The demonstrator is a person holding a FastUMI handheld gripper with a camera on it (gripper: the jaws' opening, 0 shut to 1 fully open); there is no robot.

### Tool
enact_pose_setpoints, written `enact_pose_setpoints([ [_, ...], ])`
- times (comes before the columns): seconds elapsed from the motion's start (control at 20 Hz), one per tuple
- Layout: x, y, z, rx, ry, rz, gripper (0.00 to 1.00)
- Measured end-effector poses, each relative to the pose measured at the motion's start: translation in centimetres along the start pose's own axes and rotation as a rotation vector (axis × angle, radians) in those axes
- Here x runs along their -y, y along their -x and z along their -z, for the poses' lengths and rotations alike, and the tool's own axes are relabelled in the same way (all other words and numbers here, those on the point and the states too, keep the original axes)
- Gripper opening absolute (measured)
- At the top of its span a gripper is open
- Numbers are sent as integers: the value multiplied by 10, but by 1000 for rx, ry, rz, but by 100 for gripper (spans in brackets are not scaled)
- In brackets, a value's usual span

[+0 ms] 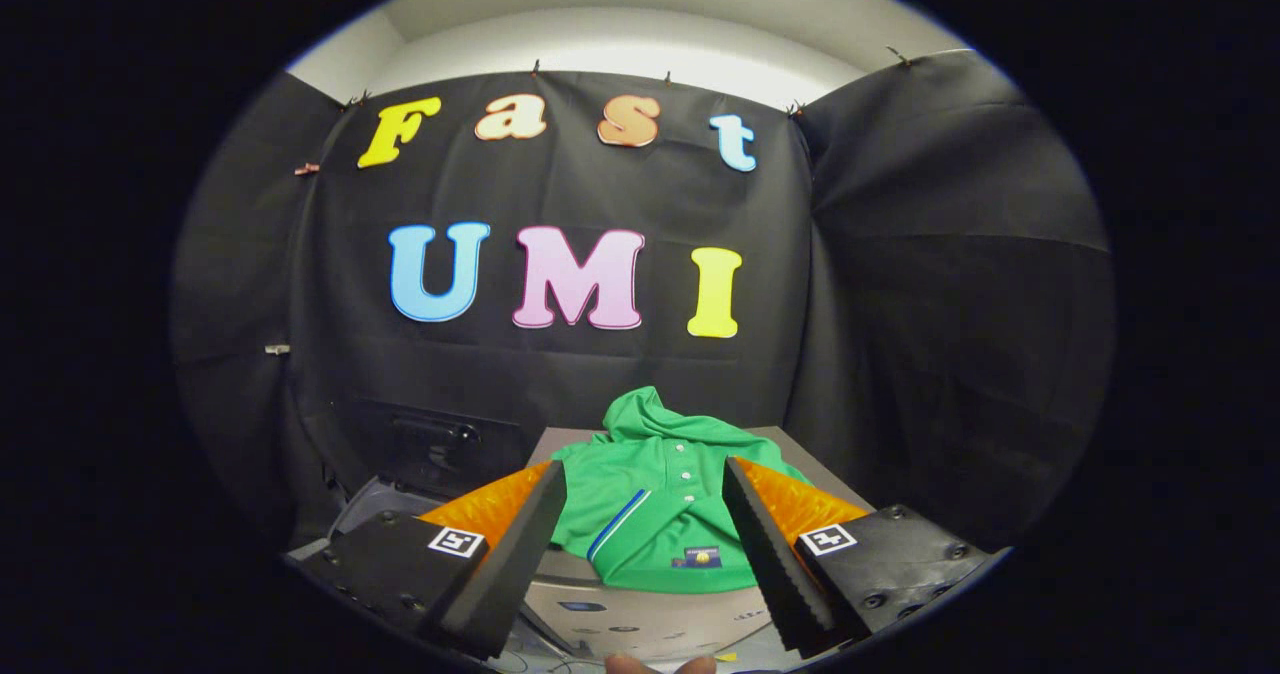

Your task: Put the clothes into the washing machine and then close the washing machine lid.

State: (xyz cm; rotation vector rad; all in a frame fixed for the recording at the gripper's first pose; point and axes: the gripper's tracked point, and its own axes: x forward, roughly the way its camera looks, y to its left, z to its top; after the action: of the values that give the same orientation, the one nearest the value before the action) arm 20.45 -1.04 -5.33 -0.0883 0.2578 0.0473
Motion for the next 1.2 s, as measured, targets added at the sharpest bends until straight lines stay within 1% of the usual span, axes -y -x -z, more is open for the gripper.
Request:
enact_pose_setpoints([
  [0.1, 3, -34, 8, -77, 15, 0, 98],
  [0.2, 12, -67, 17, -138, 21, 23, 98],
  [0.45, 32, -130, 61, -323, 45, 67, 99],
  [0.6, 40, -152, 86, -412, 32, 79, 99],
  [0.75, 40, -167, 104, -498, 8, 63, 99],
  [0.8, 39, -170, 104, -500, 4, 55, 99],
  [0.85, 38, -171, 114, -511, 1, 46, 96],
  [0.95, 36, -170, 108, -508, 28, 37, 80],
  [1.0, 39, -171, 109, -503, 36, 57, 80],
  [1.05, 39, -171, 107, -489, 64, 59, 30],
  [1.1, 43, -170, 107, -506, 56, 76, 30],
  [1.15, 40, -168, 100, -502, 23, 78, 15],
  [1.2, 38, -164, 90, -501, -19, 78, 15],
])
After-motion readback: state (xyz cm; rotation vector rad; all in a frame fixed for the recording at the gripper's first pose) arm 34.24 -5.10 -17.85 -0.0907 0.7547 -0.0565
